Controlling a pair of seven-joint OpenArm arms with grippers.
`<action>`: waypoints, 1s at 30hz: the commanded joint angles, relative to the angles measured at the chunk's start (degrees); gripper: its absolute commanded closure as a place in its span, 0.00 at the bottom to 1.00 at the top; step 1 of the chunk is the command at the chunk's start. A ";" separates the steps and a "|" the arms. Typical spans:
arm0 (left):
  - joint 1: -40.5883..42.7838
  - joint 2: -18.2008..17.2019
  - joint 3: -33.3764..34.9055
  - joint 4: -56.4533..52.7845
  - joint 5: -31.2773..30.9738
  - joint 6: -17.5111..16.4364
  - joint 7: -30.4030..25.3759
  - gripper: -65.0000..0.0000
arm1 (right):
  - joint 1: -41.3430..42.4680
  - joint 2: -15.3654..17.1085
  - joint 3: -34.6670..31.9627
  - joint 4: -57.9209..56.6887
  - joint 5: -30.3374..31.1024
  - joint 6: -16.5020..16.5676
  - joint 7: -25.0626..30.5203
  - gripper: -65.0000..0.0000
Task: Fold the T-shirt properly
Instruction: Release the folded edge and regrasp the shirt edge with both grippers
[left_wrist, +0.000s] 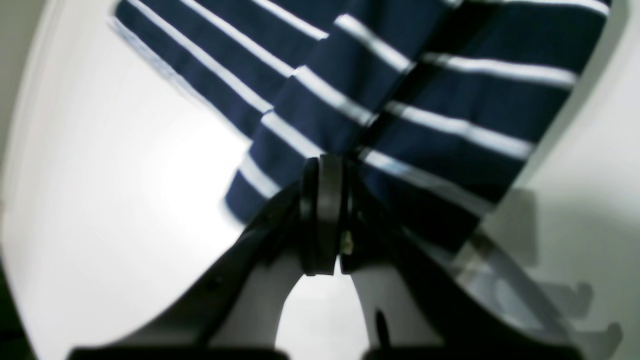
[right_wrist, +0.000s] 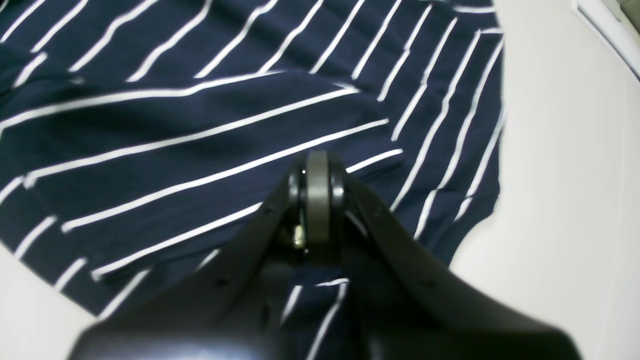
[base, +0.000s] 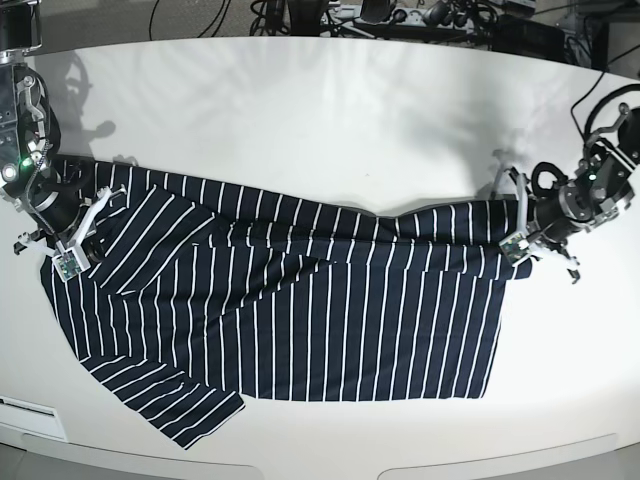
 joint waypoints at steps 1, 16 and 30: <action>-0.96 -0.24 -0.85 -0.90 0.09 0.11 -0.81 1.00 | 0.63 0.55 0.57 0.59 0.24 0.44 0.37 1.00; -0.20 0.35 -0.83 -4.79 1.18 -10.56 1.86 1.00 | -1.60 0.02 0.57 -3.45 -3.19 3.78 -9.53 1.00; -0.52 -3.13 -0.83 -1.38 5.01 -15.32 -5.31 1.00 | -2.99 5.25 0.57 -3.43 -1.33 7.10 -5.55 1.00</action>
